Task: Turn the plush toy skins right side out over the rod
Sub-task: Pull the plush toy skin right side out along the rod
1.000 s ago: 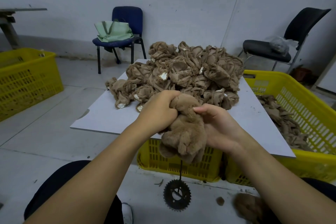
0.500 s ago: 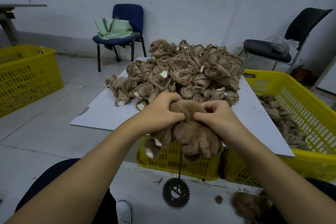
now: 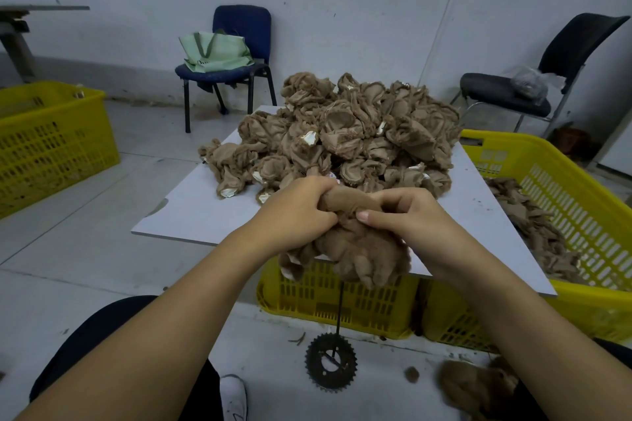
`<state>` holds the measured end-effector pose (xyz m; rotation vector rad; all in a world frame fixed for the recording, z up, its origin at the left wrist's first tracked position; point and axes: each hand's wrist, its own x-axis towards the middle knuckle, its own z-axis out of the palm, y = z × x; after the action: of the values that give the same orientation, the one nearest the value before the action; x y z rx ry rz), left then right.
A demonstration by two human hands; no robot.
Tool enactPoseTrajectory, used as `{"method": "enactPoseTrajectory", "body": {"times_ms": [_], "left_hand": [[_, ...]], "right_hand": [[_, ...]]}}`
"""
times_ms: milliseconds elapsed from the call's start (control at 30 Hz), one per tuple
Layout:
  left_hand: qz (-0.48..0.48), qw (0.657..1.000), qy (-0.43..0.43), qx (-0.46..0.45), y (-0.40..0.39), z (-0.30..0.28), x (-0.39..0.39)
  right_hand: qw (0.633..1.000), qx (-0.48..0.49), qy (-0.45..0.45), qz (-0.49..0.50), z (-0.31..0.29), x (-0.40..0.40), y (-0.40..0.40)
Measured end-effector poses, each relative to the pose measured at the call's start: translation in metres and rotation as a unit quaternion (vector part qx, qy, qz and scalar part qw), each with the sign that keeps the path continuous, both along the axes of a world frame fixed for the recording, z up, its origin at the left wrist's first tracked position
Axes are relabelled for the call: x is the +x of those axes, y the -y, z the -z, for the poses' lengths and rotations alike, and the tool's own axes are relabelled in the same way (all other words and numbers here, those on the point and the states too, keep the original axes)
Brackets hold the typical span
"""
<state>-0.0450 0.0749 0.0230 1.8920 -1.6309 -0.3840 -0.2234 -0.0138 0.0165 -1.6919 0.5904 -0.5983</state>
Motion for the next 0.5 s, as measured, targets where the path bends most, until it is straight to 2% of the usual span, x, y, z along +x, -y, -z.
{"method": "enactPoseTrajectory", "body": {"times_ms": [100,233,400,500], "left_hand": [[0.016,0.998,-0.061,0.012,0.000,-0.003,-0.002],[0.039,0.988,-0.143,0.033,-0.005,-0.012,-0.002],[0.062,0.984,-0.164,-0.031,-0.010,-0.017,-0.002],[0.067,0.990,-0.075,-0.104,-0.009,-0.012,-0.006]], "right_hand": [[0.991,0.120,-0.001,-0.061,0.002,0.000,0.004],[0.978,0.181,0.001,-0.104,0.002,0.001,0.007],[0.987,0.109,0.013,-0.120,-0.001,-0.004,0.013],[0.990,0.058,-0.004,-0.127,-0.002,-0.006,0.014]]}}
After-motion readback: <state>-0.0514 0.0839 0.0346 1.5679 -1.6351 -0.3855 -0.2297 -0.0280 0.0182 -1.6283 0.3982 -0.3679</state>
